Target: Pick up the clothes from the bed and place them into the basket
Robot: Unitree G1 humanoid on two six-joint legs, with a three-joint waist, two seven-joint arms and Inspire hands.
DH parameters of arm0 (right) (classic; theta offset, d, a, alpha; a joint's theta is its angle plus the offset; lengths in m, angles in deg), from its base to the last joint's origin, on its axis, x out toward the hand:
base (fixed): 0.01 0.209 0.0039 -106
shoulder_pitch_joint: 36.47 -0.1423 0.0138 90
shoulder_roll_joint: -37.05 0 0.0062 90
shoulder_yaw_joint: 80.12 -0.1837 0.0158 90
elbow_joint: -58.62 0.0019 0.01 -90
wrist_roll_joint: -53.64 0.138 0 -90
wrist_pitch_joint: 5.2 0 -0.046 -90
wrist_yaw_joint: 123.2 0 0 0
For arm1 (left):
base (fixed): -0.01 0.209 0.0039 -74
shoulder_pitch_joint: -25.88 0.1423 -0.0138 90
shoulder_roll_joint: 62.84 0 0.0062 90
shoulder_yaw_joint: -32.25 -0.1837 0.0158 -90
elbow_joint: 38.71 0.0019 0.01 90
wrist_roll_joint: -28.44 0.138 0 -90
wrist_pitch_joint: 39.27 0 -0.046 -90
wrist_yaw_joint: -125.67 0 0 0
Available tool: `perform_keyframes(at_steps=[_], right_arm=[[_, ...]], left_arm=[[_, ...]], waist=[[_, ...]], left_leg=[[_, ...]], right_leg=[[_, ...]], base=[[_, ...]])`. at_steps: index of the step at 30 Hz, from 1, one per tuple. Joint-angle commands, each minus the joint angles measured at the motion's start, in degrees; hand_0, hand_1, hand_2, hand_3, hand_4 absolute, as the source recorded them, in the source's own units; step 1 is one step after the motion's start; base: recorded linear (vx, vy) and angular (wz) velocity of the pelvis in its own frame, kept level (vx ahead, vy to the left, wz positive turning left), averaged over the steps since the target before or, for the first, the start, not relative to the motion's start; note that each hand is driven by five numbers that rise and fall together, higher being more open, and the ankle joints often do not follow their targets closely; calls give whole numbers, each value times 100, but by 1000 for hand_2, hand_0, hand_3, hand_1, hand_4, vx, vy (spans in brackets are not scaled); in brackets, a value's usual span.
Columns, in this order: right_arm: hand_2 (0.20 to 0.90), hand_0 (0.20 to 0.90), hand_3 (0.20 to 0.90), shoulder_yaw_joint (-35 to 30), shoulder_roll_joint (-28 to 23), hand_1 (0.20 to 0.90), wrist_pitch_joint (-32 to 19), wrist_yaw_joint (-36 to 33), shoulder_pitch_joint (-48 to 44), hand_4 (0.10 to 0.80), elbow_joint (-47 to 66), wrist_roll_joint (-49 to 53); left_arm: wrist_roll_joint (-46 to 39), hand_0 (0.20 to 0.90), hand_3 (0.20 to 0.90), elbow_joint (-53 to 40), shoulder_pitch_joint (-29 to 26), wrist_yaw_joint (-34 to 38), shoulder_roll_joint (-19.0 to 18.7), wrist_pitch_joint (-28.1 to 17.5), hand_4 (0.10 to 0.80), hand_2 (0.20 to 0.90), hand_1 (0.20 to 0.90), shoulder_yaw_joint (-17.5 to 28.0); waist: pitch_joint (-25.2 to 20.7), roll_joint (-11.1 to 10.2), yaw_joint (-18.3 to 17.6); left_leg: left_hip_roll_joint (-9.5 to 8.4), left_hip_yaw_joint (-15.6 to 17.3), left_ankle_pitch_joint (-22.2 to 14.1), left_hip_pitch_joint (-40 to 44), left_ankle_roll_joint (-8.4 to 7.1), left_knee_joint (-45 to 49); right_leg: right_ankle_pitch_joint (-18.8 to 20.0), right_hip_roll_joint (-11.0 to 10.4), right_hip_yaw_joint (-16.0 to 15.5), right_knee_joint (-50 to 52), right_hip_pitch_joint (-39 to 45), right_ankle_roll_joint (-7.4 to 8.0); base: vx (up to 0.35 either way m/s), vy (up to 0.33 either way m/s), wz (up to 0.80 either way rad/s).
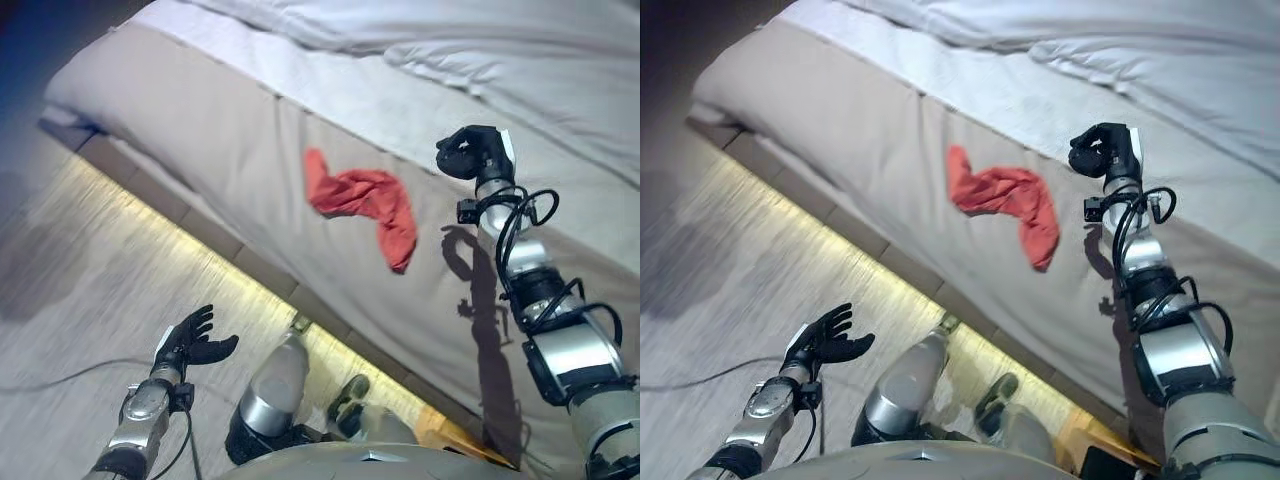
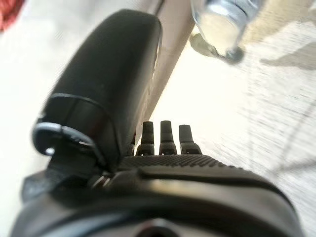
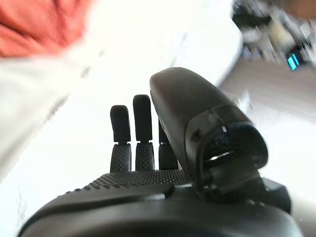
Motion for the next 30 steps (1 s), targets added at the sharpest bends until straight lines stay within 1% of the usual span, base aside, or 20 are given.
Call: perform_keyframes(at_steps=[1,2,3,4,6,7,8,10,11,12,13,14,15,17,18,21,23,25,28,30], right_arm=[[528,528,466,157,-616,528,91,301,-33,366,120,-263],[900,900,900,254,-629,900,199,361,-72,800,-4,-356],[900,900,900,386,-631,900,296,437,-162,800,-235,-647],[900,900,900,507,-633,900,260,409,-259,800,-443,-827],[900,900,900,718,-610,900,252,270,-521,800,-785,-1057],[900,900,900,839,-578,900,197,82,-737,800,-1052,-1212],[900,900,900,959,-536,900,83,-129,-1032,800,-1399,-1353],[900,900,900,1109,-560,900,108,-383,-1512,800,-1785,-1640],[900,900,900,1227,-635,900,167,-587,-1769,800,-1883,-1752],[900,900,900,1256,-665,900,175,-651,-1823,800,-1889,-1762],[900,900,900,1359,-777,900,204,-813,-1957,800,-1853,-1791],[900,900,900,1405,-898,900,290,-894,-2067,800,-1730,-1781],[900,900,900,1406,-907,900,295,-902,-2081,800,-1724,-1783],[900,900,900,1504,-1122,900,330,-1140,-2263,800,-1627,-2338],[900,900,900,1569,-1233,900,337,-1426,-2368,800,-1566,-2495],[900,900,900,1604,-1278,900,355,-1949,-2619,800,-1581,-2877],[900,900,900,1673,-1284,900,410,-2290,-2823,800,-1605,-3357],[900,900,900,1783,-1316,900,452,-2405,-3017,800,-1638,-3531],[900,900,900,1917,-1381,900,566,-2230,-3222,800,-1771,-3413],[900,900,900,2045,-1435,900,630,-1862,-3355,800,-2025,-3126]], left_arm=[[211,900,900,238,178,41,154,-185,800,900,900,-116],[202,900,900,317,103,47,153,-173,800,900,900,-147],[192,900,900,417,-13,31,152,-156,800,900,900,-179],[156,900,900,493,-105,12,152,-184,800,900,900,-223],[27,900,900,535,-318,14,145,-179,800,900,900,-346],[-87,900,900,556,-485,46,145,-138,800,900,900,-434],[-205,900,900,599,-651,57,149,-155,800,900,900,-500],[-308,900,900,587,-871,69,146,-184,800,900,900,-588],[-373,900,900,513,-947,71,106,-213,800,900,900,-624],[-373,900,900,487,-953,63,92,-231,800,900,900,-621],[-418,900,900,382,-925,77,24,-214,800,900,900,-625],[-313,900,900,289,-840,92,-14,-185,800,900,900,-591],[-309,900,900,282,-823,85,-17,-181,800,900,900,-586],[-182,900,900,152,-513,-30,-42,-268,800,900,900,-523],[-208,900,900,103,-386,-70,-56,-313,800,900,900,-506],[-374,900,900,102,-264,-145,-56,-465,800,900,900,-492],[-486,900,900,60,-231,-197,-40,-511,800,900,900,-486],[-605,900,900,12,-214,-241,-53,-540,800,900,900,-523],[-804,900,900,-89,-195,-356,-63,-550,800,900,900,-558],[-977,900,900,-176,-151,-484,-90,-601,800,900,900,-578]], waist=[[-898,353,-197],[-897,360,-193],[-868,381,-186],[-816,408,-168],[-642,481,-113],[-505,540,-63],[-308,614,7],[-12,726,113],[215,818,164],[271,843,172],[446,908,196],[567,1003,225],[571,1010,228],[700,1169,287],[741,1243,289],[797,1346,273],[811,1430,264],[811,1489,260],[812,1596,239],[812,1686,224]], left_leg=[[179,-162,-68,294,50,-661],[182,-155,-67,291,48,-654],[191,-153,-87,256,44,-587],[198,-161,-106,200,39,-506],[179,-178,-153,26,38,-316],[159,-191,-173,-121,40,-182],[133,-186,-223,-306,35,8],[43,-238,-257,-687,48,313],[-46,-258,-282,-1018,97,627],[-76,-254,-302,-1127,116,741],[-150,-242,-533,-1376,160,1095],[-235,-202,-595,-1653,213,1424],[-250,-193,-608,-1695,224,1469],[-472,-102,-748,-2181,343,2037],[-546,-48,-797,-2343,395,2241],[-577,64,-871,-2589,456,2506],[-595,125,-939,-2804,495,2740],[-583,162,-985,-2936,509,2851],[-594,209,-1024,-3117,531,2983],[-590,242,-1024,-3272,542,3061]], right_leg=[[467,411,-83,24,11,-137],[459,411,-93,20,0,-147],[429,404,-138,56,-51,-170],[405,396,-182,108,-113,-193],[358,374,-260,219,-253,-245],[336,356,-316,291,-353,-277],[271,344,-347,407,-475,-320],[217,312,-418,586,-721,-371],[209,250,-458,862,-1028,-407],[191,222,-472,985,-1143,-419],[7,143,-418,1421,-1459,-414],[-112,36,-429,1915,-1818,-446],[-135,15,-426,1989,-1878,-449],[-340,-160,-349,2720,-2465,-505],[-400,-238,-320,3013,-2708,-507],[-516,-351,-223,3437,-3104,-505],[-542,-454,-137,3714,-3398,-489],[-601,-498,-96,3864,-3551,-479],[-624,-530,-11,4028,-3800,-480],[-668,-527,53,4139,-3991,-496]], base=[[52,21,-28],[21,30,-28],[-3,38,-16],[-33,45,-4],[-92,46,2],[-146,59,7],[-168,56,10],[-143,30,7],[-123,19,6],[-45,-43,18],[21,-27,24],[44,-23,21],[23,72,12],[37,139,24],[24,160,30],[-11,143,19],[3,123,4],[34,109,-4],[25,105,-5],[7,87,-1]])
